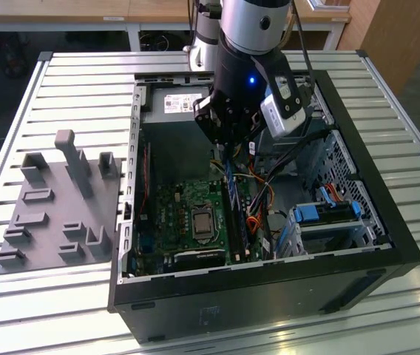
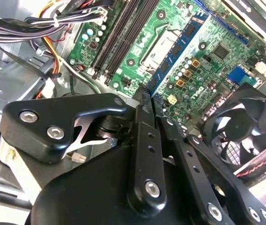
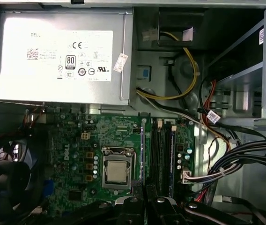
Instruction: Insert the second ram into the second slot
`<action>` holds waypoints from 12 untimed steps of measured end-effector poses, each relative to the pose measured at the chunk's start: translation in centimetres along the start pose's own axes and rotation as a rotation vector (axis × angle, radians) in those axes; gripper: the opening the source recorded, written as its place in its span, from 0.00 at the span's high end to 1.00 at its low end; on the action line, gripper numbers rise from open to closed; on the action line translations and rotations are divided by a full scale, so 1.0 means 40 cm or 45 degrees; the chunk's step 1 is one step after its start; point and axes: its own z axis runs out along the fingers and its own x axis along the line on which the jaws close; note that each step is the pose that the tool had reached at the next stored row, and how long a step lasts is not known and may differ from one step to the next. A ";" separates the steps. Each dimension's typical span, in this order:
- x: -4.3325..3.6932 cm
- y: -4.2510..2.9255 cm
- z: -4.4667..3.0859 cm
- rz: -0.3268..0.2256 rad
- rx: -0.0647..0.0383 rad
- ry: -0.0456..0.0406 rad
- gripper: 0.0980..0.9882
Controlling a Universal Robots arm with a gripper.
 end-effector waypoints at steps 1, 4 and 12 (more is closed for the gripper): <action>0.000 0.000 0.004 0.000 0.002 0.000 0.96; -0.002 0.000 0.016 0.001 0.009 -0.002 0.96; -0.013 0.000 0.038 0.000 0.011 -0.002 0.96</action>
